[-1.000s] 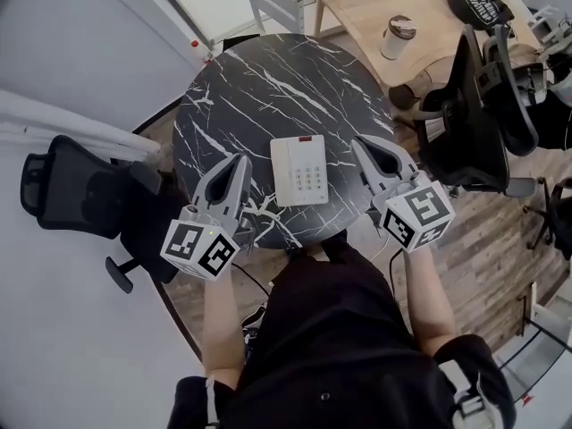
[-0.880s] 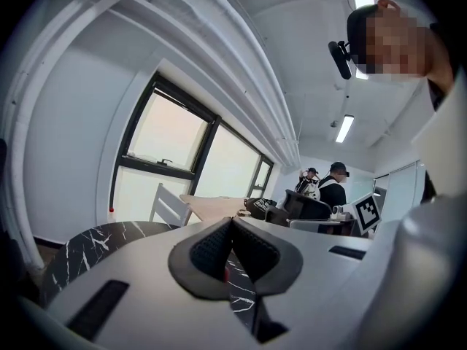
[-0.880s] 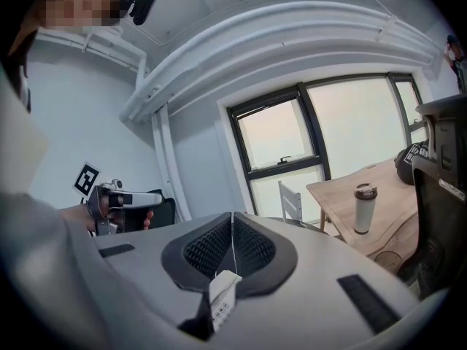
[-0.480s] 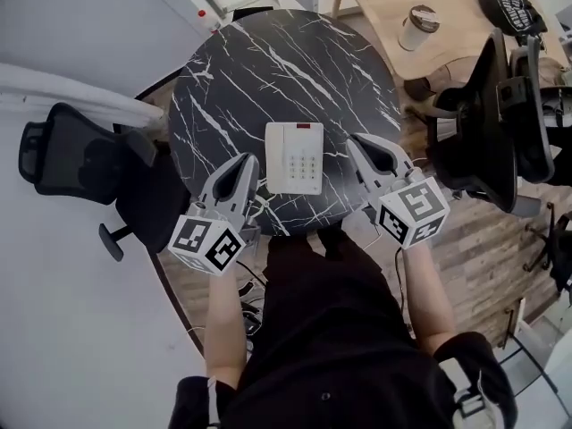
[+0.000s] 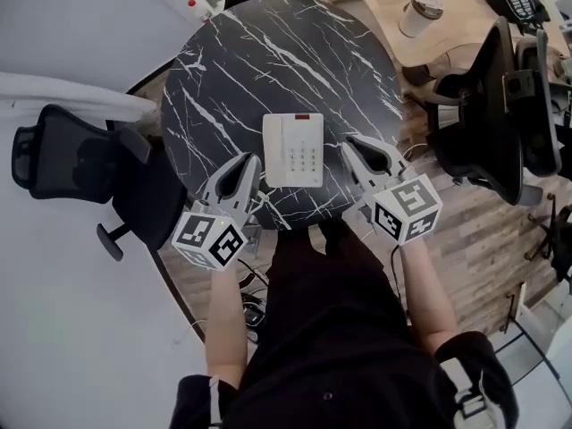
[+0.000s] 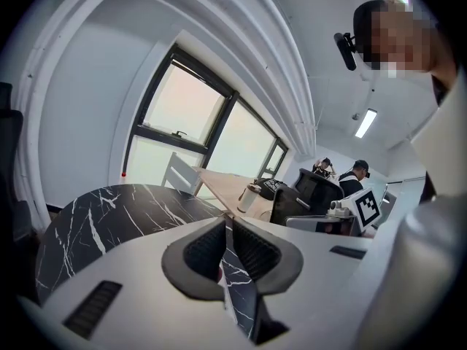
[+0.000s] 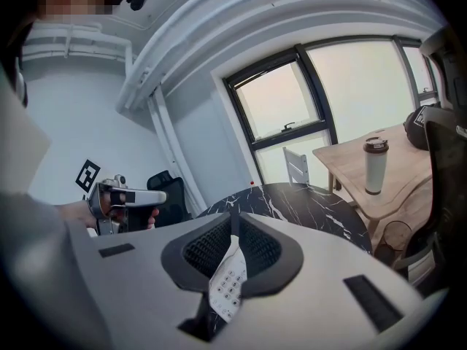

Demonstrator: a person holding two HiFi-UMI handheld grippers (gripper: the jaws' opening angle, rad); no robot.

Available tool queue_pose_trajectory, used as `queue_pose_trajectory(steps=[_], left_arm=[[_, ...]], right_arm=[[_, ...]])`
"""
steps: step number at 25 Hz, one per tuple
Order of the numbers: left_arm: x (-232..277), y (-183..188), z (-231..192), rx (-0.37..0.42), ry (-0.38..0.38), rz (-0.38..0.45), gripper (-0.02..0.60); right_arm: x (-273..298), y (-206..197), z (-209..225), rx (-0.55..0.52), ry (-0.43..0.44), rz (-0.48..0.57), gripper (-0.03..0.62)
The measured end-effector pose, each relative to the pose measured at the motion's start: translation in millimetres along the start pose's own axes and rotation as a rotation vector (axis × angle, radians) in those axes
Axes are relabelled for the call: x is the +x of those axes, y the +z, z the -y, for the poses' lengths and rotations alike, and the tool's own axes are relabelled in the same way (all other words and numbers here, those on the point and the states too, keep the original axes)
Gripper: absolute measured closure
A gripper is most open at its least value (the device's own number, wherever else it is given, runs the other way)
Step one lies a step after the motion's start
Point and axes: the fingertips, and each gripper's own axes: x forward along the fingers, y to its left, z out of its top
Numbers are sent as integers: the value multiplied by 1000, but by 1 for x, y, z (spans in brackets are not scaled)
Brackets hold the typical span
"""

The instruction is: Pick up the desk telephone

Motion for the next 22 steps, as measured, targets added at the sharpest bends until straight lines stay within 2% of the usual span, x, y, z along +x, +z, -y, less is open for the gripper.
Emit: queue_pose_trajectory(steps=[3,7,22], left_arm=[[6,-11,-7,-4,-15,-33,512],[12,-25,-15,-10,-40,-73,502],[37,-95,-50,-28,-116,-259,406]], right_arm=[[6,-10,0,7,-19,-24,560],[14,-24,-4,13,-34,-55,557],[44,-93,-4,98,-69,-200,444]])
